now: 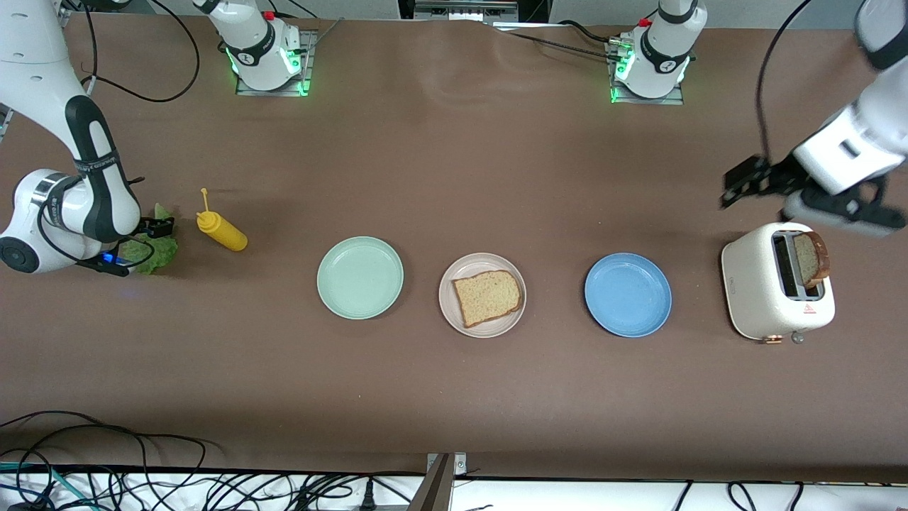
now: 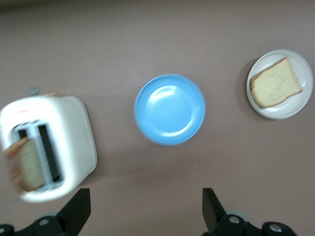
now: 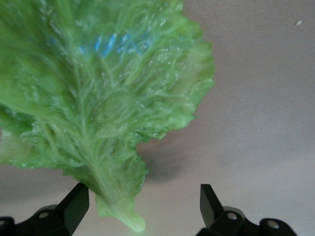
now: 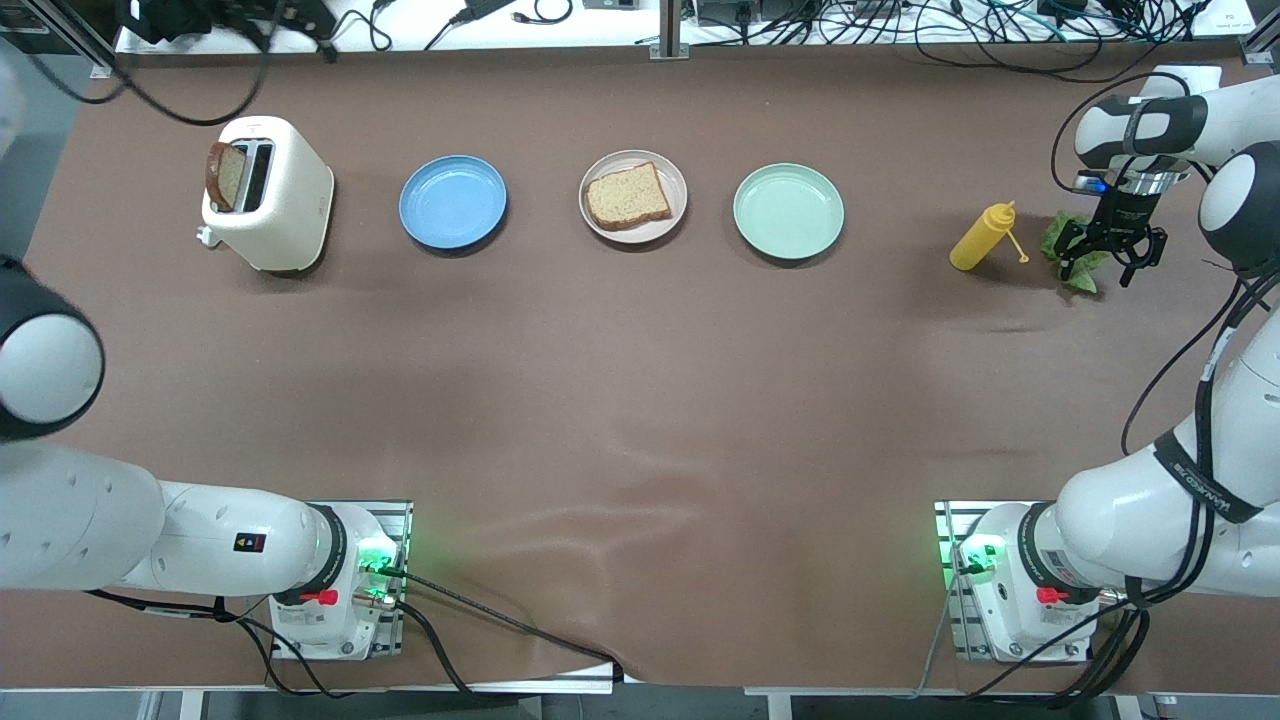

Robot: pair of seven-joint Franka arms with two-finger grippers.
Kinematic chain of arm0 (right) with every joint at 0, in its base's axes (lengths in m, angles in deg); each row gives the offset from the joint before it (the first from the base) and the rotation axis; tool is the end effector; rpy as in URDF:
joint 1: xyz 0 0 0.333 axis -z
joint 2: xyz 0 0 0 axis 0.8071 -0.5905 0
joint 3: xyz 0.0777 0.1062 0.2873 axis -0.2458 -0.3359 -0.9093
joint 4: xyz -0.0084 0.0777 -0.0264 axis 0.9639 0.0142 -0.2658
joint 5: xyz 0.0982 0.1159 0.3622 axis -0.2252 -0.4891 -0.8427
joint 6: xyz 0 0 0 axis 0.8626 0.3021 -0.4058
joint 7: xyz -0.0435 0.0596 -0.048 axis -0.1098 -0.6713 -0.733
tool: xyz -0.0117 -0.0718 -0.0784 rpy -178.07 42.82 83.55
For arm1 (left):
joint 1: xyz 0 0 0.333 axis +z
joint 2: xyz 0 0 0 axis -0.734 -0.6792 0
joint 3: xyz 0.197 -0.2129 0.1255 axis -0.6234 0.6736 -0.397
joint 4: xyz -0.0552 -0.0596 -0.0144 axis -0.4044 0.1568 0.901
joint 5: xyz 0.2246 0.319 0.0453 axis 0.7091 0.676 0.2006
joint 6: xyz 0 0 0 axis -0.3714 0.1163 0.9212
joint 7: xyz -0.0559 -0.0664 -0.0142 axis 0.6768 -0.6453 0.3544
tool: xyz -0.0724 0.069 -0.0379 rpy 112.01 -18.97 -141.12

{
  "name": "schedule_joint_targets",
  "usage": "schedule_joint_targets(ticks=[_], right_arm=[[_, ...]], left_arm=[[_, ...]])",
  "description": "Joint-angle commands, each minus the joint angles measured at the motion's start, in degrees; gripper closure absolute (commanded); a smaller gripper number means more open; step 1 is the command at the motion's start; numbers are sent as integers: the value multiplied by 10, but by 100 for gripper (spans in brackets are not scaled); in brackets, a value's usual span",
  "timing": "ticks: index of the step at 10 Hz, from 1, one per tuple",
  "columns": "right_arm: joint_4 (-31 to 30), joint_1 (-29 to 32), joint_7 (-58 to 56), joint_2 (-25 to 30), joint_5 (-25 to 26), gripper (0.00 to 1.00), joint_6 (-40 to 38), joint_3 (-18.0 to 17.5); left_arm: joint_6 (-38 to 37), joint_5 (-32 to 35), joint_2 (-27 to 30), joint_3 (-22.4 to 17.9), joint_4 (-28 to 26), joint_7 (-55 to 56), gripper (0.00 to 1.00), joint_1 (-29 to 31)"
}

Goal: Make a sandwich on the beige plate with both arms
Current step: 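Grasp the lettuce with the right gripper while the left gripper withdraws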

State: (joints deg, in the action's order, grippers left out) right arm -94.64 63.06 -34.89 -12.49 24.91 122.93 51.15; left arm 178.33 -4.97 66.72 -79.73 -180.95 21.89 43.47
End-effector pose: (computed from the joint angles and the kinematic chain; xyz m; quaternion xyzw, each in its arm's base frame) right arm 0.5410 -0.2102 0.1573 0.9464 -0.1392 -0.2869 0.0513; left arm 0.5588 -0.0328 0.5939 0.9951 -0.0981 0.0031 0.0152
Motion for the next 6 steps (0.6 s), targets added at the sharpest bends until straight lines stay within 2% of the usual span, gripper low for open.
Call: schedule_joint_targets(ticks=[1, 2, 6], right_arm=[[1, 14, -10, -1, 3, 66, -1, -7], [1, 14, -10, -1, 3, 100, -2, -7], [2, 14, -10, 0, 1, 100, -1, -7]], left_arm=[[-59, 36, 58, 5, -23, -4, 0, 29], [-85, 36, 70, 5, -23, -3, 0, 41], [-91, 31, 73, 9, -17, 11, 0, 48]])
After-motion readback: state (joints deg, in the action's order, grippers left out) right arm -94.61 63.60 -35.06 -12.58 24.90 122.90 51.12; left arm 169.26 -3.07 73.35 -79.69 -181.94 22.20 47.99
